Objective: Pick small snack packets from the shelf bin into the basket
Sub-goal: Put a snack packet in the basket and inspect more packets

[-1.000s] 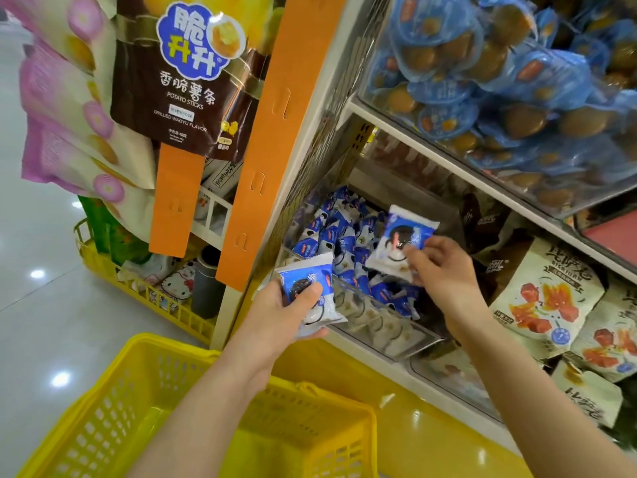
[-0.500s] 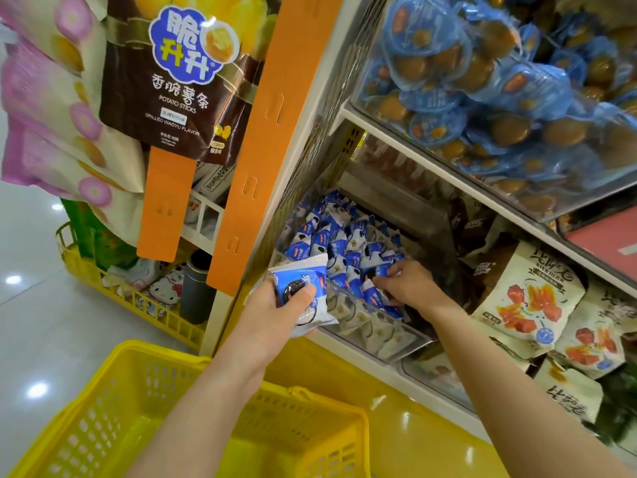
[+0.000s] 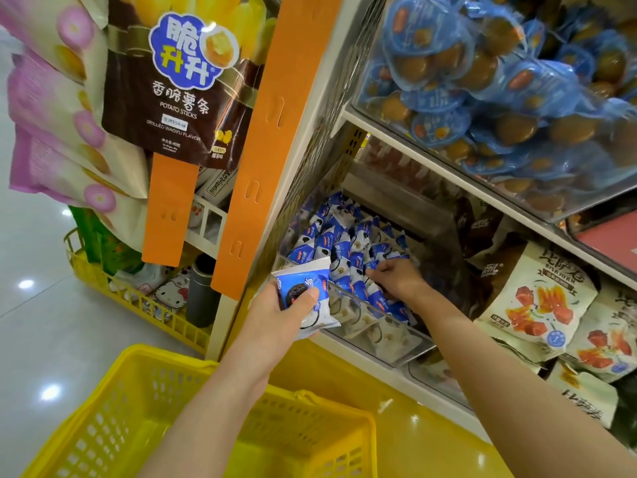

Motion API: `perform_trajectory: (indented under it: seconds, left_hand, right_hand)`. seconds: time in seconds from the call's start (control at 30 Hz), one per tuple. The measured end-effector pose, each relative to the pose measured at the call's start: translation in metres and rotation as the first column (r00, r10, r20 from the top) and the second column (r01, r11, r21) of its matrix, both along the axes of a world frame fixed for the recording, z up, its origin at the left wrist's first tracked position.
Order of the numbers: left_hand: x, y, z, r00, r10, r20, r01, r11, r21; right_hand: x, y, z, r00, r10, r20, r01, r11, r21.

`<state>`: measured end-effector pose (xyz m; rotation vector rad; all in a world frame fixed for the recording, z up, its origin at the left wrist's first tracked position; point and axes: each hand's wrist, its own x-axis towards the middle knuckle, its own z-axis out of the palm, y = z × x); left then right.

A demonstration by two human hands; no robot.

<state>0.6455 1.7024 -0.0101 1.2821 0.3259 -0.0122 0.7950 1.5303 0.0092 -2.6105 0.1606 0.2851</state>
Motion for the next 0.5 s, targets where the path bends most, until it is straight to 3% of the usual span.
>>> perform_trajectory:
  seconds: [0.1,0.23,0.37,0.5]
  left_hand:
    - [-0.001,-0.003,0.002,0.999,-0.032,-0.006,0.032,0.999,-0.031]
    - [0.000,-0.004,0.003,0.999,-0.030,-0.043,0.024,0.991,-0.133]
    - [-0.001,-0.008,-0.001,0.997,-0.039,-0.072,0.032,0.994,-0.100]
    - [-0.011,-0.018,-0.002,0.989,-0.134,-0.058,0.131,0.990,-0.052]
  right_hand:
    - [-0.010,0.003,0.004,0.989,0.064,0.131,-0.049,0.992,-0.114]
    - [-0.048,0.018,0.016,0.855,0.146,0.498,-0.234,0.965,0.118]
    - [-0.098,0.031,0.018,0.805,0.265,0.531,-0.464,0.839,0.284]
    - [-0.124,0.033,0.003,0.836,0.295,0.462,-0.464,0.830,0.310]
